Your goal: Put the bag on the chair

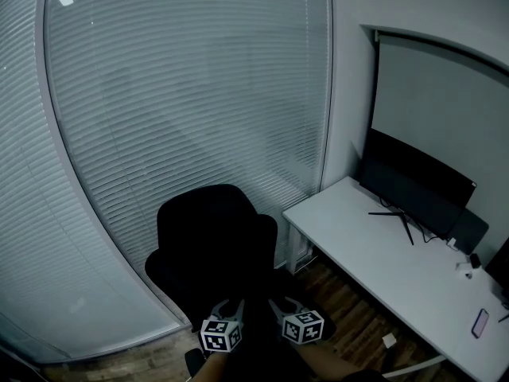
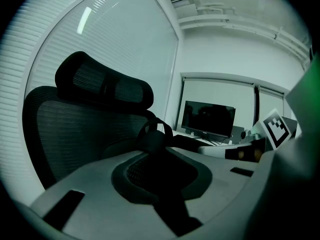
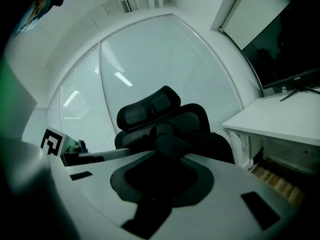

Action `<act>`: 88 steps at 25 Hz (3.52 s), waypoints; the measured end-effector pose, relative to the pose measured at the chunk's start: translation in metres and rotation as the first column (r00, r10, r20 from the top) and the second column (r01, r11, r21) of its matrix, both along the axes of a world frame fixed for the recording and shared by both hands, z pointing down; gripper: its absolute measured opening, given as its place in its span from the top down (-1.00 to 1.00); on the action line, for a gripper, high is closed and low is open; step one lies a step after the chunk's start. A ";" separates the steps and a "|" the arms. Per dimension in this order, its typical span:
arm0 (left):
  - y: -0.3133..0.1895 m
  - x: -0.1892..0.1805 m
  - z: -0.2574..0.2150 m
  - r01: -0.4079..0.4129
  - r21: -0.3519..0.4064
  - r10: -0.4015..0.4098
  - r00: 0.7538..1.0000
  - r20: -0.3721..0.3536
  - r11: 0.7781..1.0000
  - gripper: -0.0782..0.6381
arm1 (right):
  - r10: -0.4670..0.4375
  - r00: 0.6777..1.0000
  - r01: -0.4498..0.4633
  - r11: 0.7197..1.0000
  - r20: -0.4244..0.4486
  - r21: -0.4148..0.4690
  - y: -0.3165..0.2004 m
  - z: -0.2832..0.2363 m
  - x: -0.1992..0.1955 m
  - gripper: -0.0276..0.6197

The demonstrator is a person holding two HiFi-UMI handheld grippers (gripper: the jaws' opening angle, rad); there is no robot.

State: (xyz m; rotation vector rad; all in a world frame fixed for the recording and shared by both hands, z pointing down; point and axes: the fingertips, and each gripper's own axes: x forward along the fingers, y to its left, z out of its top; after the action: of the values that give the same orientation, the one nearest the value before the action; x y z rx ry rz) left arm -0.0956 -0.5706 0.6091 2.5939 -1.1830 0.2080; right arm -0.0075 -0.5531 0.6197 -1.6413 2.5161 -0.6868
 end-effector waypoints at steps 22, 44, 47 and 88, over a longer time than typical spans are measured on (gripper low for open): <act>0.005 -0.012 0.049 0.060 -0.080 -0.054 0.996 0.077 0.995 0.36 | 0.071 0.997 -0.073 0.986 -0.021 -0.152 0.013 0.064 0.014 0.53; 0.093 0.000 0.038 0.133 -0.061 -0.131 0.991 0.039 0.989 0.20 | 0.016 0.998 -0.022 0.995 -0.064 -0.095 0.094 0.046 0.030 0.53; 0.113 0.003 0.036 0.142 -0.056 -0.141 0.990 0.033 0.988 0.26 | 0.011 0.997 -0.016 0.997 -0.074 -0.077 0.111 0.041 0.034 0.62; 0.376 0.058 0.043 0.243 -0.051 -0.243 0.970 0.018 0.969 0.70 | -0.079 0.996 0.075 0.994 -0.049 -0.083 0.350 0.052 0.093 0.74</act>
State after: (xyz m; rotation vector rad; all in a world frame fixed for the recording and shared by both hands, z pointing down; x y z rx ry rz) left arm -0.0376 -0.1950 0.6518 2.3780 -1.4648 0.1998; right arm 0.0853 -0.2036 0.6713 -1.6151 2.6335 -0.7731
